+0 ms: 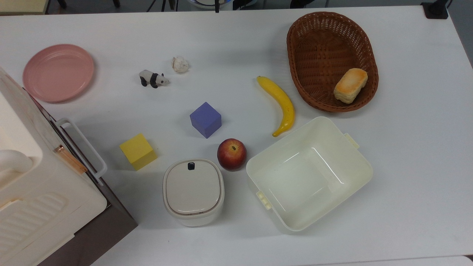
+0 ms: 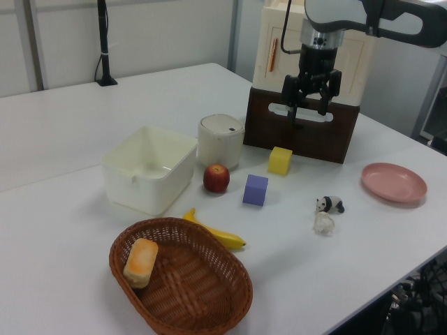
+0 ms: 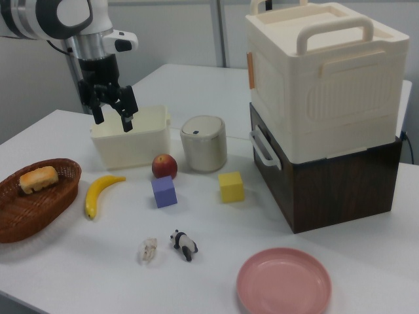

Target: Open the trash can

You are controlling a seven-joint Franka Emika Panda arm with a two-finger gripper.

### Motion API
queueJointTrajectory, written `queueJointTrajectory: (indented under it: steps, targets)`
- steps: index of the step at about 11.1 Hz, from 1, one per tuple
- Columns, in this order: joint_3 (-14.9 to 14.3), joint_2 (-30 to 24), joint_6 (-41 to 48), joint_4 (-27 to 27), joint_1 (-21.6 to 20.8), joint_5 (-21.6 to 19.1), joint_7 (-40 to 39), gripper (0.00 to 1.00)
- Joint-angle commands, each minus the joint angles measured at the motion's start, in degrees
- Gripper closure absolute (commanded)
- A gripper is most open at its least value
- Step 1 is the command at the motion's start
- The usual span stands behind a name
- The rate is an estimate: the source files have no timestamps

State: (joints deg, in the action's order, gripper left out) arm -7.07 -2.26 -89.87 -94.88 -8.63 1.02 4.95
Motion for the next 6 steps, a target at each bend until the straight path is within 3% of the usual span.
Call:
queueJointTrajectory:
  steps: [1, 6]
  targets:
    - [-1.3, -0.5, 2.5, -0.2, -0.9, -1.2, -0.6, 0.00]
    - [-0.8, -1.2, 4.6, -1.1, -0.8, -1.5, -0.6, 0.00]
